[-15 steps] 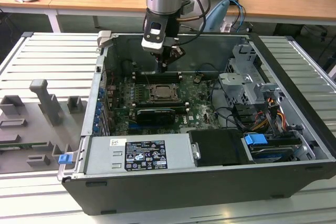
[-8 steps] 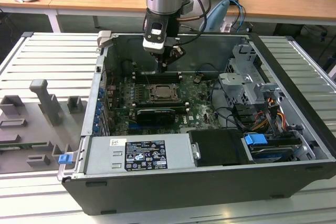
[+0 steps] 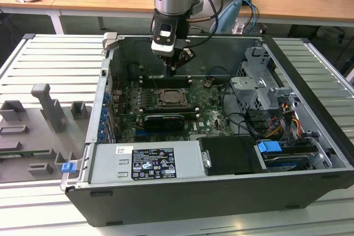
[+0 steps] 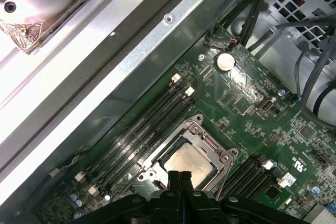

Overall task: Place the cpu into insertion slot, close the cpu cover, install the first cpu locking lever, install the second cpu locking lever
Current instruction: 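Install the first cpu locking lever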

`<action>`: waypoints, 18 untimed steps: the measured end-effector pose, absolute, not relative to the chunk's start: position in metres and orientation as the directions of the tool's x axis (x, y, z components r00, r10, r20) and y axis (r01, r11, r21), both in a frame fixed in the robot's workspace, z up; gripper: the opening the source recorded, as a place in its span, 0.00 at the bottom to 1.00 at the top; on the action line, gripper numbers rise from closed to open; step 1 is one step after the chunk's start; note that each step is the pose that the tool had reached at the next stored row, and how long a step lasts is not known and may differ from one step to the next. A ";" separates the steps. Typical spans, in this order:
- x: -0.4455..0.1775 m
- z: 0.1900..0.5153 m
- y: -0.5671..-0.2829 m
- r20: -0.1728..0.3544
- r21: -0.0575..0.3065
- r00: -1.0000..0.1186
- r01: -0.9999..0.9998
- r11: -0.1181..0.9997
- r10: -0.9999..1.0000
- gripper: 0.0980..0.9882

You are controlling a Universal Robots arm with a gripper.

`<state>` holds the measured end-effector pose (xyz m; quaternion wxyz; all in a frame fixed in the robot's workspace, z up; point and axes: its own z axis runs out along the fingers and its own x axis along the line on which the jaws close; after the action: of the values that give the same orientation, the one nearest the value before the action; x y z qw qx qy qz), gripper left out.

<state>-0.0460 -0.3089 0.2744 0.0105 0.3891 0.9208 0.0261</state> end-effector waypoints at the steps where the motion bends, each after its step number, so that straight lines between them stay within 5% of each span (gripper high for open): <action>1: -0.046 0.274 -0.309 0.001 0.056 -0.698 0.715 0.697 0.716 0.01; 18: -0.046 0.274 -0.309 0.001 0.056 -0.730 0.682 0.729 0.683 0.01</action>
<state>-0.0460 -0.3089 0.2744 0.0099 0.3670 0.9298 0.0264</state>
